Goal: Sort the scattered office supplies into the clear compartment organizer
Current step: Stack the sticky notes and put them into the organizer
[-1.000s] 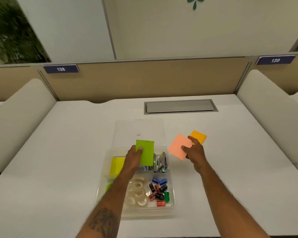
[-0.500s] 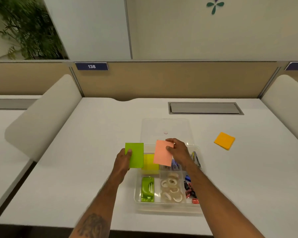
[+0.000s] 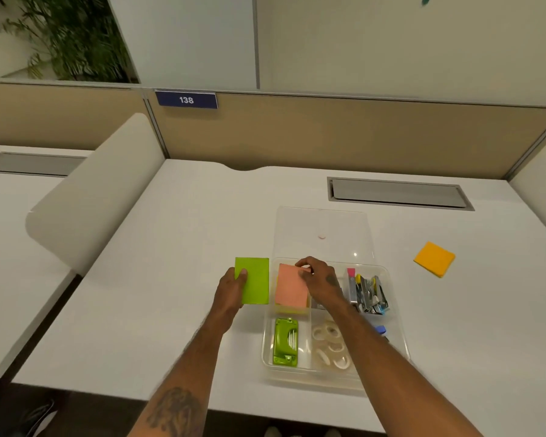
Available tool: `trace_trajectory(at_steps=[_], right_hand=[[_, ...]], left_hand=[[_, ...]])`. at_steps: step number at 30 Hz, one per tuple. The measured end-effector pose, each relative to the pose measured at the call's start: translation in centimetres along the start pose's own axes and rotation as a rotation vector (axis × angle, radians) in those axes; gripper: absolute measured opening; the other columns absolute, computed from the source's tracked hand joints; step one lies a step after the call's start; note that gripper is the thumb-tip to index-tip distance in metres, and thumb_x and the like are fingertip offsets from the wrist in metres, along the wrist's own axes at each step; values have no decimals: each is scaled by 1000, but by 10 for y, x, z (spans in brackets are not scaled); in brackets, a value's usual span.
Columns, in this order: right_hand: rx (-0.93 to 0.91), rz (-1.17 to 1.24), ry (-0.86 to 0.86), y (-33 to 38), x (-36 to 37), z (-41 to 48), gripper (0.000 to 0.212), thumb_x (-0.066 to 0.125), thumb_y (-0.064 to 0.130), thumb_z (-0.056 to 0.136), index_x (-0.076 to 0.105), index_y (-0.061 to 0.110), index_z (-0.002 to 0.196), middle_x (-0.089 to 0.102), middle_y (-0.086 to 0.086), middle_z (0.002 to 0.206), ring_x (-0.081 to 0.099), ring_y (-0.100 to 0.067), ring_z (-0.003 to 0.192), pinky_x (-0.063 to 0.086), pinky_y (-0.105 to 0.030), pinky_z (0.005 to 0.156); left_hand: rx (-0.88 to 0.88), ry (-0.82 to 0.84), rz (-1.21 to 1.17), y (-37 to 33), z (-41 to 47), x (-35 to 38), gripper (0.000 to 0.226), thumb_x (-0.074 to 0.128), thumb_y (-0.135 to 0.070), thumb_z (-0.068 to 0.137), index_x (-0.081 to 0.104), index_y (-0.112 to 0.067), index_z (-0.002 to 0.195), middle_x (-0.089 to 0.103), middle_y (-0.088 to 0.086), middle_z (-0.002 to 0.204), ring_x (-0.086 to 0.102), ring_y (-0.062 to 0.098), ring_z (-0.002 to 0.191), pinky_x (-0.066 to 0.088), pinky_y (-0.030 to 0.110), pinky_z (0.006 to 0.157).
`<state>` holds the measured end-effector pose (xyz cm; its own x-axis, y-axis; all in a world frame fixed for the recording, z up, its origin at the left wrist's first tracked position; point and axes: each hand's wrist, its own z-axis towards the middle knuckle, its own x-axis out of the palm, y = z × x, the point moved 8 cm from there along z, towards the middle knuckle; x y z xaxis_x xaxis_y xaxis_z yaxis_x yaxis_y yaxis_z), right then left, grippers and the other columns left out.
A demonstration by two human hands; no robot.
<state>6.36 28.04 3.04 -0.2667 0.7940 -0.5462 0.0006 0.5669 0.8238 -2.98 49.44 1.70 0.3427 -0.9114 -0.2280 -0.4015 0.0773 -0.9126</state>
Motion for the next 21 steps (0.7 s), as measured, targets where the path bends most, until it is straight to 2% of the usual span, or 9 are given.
trace_trajectory(at_steps=[3,5,9,11,13,15,18,19,21], right_hand=[[12,-52,92,-5,13,2,17,58,14,90,67,22,101,65,-4,113,57,-17,90,45,-24,66],[-8,-105,134,-5,17,4,20,58,17,91,68,20,109,64,-6,118,58,-19,100,46,-26,77],[-117,-203,-5,16,-1,8,30,52,33,95,69,14,110,67,-6,114,59,-19,108,44,-32,94],[-115,-116,-43,28,-12,9,35,49,39,96,71,12,104,71,-7,103,63,-20,97,48,-37,90],[-75,56,27,34,-13,12,31,56,40,92,67,18,112,71,-4,100,65,-17,93,51,-35,88],[-30,122,128,34,-9,13,40,66,32,87,58,25,125,69,-6,101,66,-18,90,52,-31,80],[-18,93,141,27,-11,15,34,69,14,84,64,19,117,66,-9,93,64,-17,75,50,-24,66],[-16,90,118,24,-14,15,28,69,12,84,68,18,112,66,-6,89,63,-16,74,49,-22,63],[-3,102,60,17,-22,16,23,68,10,84,70,18,106,64,-2,85,62,-15,75,49,-21,62]], left_hand=[[-6,-6,-1,1,4,-1,21,42,-34,103,52,-17,96,51,2,83,48,17,70,38,28,53],[-9,-3,1,1,7,1,22,41,-33,103,52,-14,100,51,3,84,48,18,71,38,27,53],[3,37,4,-8,9,15,24,41,-33,103,52,-12,104,52,3,86,48,17,72,38,27,54],[19,63,22,-15,10,26,25,41,-33,103,52,-11,104,53,5,89,49,18,74,39,28,56],[43,80,72,-22,10,37,25,41,-34,103,52,-12,102,55,7,94,52,21,79,41,32,63],[65,114,116,-26,9,50,27,41,-35,103,53,-11,103,60,11,101,56,24,86,44,36,70],[144,155,238,-32,6,65,29,45,-37,101,53,-11,110,63,12,109,62,28,98,52,43,82],[201,155,312,-34,5,67,33,48,-41,99,52,-13,115,62,10,113,60,28,104,52,44,87],[331,144,550,-32,3,69,62,52,-55,92,38,-17,139,47,6,139,43,25,130,42,44,104]])
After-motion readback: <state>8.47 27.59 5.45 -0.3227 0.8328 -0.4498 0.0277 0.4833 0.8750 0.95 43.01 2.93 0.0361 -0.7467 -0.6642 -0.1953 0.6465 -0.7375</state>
